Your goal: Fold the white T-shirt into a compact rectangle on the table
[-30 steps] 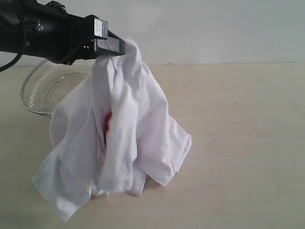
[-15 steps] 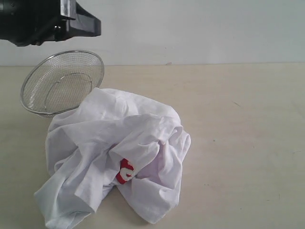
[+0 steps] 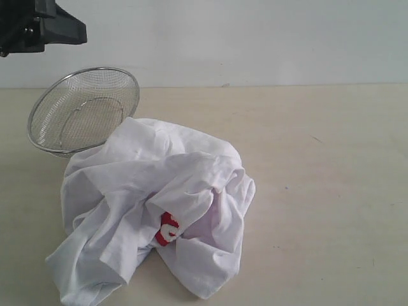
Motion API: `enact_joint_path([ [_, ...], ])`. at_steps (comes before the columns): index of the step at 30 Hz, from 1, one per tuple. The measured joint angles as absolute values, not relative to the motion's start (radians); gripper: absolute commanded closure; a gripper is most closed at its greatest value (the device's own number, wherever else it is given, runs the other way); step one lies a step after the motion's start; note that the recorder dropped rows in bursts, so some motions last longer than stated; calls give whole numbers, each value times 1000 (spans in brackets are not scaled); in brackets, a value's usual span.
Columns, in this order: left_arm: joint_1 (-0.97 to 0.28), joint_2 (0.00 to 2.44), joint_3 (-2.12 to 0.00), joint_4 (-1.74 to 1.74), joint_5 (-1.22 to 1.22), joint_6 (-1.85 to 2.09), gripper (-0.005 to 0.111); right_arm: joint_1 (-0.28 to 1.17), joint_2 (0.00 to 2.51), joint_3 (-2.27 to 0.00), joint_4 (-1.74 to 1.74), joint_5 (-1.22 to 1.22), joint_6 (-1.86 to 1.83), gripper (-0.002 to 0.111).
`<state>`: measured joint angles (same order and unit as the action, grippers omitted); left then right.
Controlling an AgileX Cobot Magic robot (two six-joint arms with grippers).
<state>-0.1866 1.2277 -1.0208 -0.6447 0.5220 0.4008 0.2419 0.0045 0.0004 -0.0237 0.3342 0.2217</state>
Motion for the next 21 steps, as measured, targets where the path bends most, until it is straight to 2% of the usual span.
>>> enact_joint_path([
  [21, -187, 1179, -1021, -642, 461, 395, 40, 242, 4, 0, -24, 334, 222, 108],
])
